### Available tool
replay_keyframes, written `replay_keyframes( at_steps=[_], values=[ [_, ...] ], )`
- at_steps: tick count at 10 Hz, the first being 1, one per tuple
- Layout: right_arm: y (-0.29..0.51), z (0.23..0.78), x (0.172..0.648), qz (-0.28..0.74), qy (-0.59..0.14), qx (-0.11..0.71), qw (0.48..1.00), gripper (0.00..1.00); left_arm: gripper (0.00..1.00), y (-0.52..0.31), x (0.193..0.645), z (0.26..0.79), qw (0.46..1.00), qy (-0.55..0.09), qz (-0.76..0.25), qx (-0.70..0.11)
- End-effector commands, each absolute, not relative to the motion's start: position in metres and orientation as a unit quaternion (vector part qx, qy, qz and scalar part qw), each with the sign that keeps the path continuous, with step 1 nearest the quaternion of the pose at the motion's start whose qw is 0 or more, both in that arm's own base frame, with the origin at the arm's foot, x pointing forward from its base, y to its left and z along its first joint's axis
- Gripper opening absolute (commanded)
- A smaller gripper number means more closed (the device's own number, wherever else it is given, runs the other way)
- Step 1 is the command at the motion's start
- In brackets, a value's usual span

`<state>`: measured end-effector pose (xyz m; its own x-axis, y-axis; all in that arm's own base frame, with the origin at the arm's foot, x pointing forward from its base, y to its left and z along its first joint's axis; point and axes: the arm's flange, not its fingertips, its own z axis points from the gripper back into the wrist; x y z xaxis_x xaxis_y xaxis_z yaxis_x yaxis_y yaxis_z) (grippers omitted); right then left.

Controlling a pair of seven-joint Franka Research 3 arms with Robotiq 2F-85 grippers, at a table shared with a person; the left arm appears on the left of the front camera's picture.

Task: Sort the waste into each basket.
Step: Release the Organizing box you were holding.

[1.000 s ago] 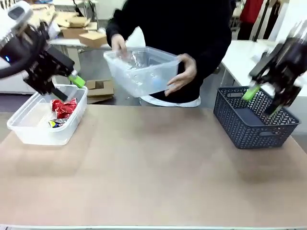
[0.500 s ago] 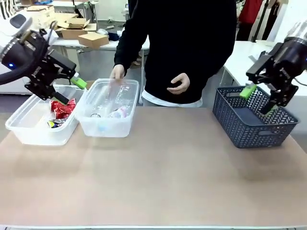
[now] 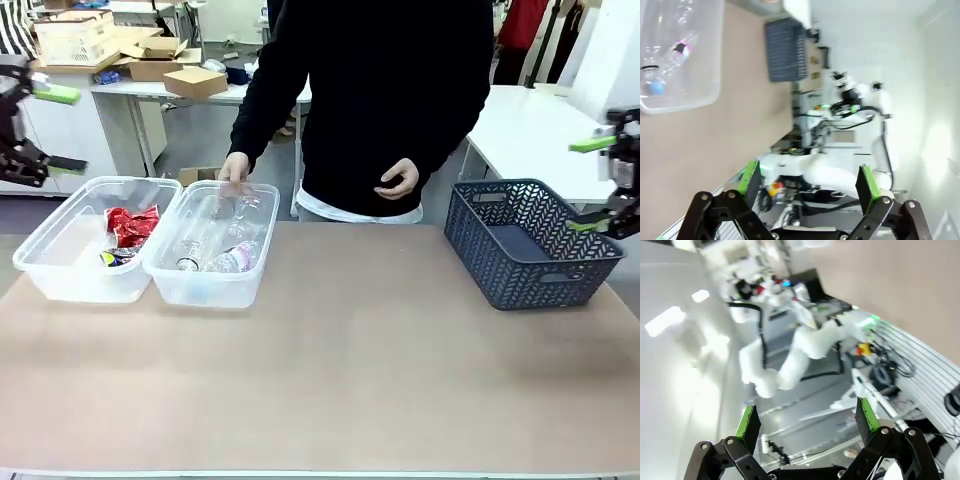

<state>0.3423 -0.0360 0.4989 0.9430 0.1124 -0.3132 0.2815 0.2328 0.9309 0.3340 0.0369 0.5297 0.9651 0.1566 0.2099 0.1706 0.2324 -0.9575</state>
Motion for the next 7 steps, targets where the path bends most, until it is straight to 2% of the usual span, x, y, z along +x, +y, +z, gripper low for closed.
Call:
replay_keyframes(
  at_steps=[1, 7],
  values=[
    [-0.0167, 0.5051, 0.3493, -0.030, 0.167, 0.576, 0.799, 1.00, 1.00, 0.0156, 0.3417, 0.5334, 0.805, -0.122, -0.019, -0.581],
    [-0.0167, 0.5051, 0.3493, -0.030, 0.167, 0.576, 0.799, 1.00, 1.00, 0.0156, 0.3417, 0.5334, 0.805, -0.122, -0.019, -0.581]
  ],
)
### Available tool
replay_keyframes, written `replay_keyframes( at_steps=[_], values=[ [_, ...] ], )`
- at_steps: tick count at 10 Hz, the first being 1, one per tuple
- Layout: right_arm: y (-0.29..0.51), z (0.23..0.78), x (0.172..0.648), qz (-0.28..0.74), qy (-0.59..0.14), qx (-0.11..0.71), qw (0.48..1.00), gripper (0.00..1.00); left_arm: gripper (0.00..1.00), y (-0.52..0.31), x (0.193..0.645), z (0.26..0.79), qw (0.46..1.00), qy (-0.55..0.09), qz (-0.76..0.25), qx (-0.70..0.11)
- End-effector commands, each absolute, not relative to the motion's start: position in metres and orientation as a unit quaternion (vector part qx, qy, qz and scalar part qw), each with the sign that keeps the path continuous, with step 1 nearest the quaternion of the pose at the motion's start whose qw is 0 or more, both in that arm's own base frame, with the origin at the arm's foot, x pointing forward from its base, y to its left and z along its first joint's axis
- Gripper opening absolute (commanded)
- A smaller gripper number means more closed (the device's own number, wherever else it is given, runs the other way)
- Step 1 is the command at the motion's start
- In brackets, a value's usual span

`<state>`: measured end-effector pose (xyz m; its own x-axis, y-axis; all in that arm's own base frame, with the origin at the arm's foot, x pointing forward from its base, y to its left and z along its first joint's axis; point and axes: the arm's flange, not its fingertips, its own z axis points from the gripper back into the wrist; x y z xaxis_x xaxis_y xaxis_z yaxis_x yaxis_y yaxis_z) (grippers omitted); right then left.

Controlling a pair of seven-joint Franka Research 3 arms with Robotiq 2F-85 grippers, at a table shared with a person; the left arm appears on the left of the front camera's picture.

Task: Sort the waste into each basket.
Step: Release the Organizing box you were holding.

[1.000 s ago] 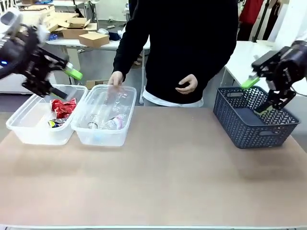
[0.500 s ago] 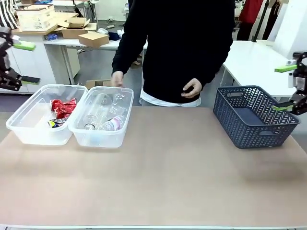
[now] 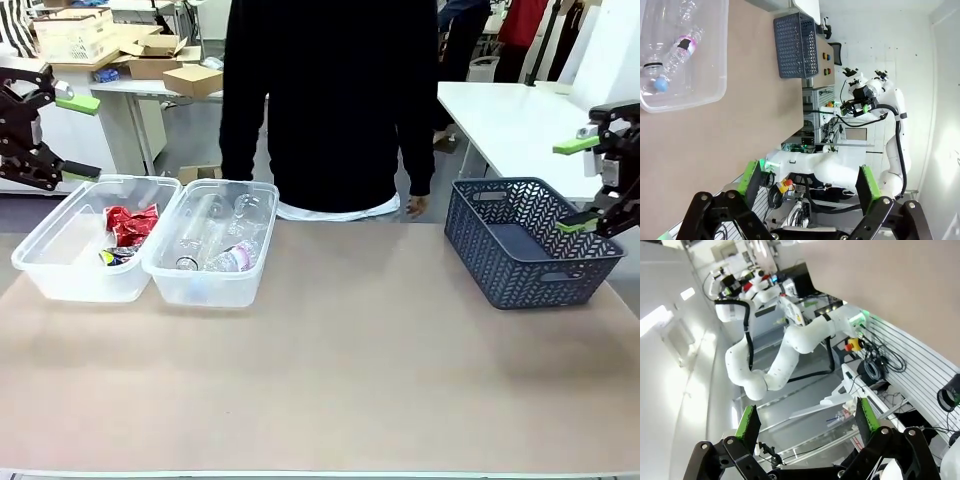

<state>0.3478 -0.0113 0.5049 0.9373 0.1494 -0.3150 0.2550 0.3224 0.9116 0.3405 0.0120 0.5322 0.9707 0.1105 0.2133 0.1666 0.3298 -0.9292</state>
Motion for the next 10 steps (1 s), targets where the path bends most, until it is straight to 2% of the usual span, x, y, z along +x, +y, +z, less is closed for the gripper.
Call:
replay_keyframes(
  at_steps=[1, 10],
  values=[
    [-0.0167, 0.5051, 0.3493, -0.030, 0.167, 0.576, 0.799, 1.00, 1.00, 0.0156, 0.3417, 0.5334, 0.805, -0.122, -0.019, -0.581],
    [-0.0167, 0.5051, 0.3493, -0.030, 0.167, 0.576, 0.799, 1.00, 1.00, 0.0156, 0.3417, 0.5334, 0.805, -0.122, -0.019, -0.581]
  ],
)
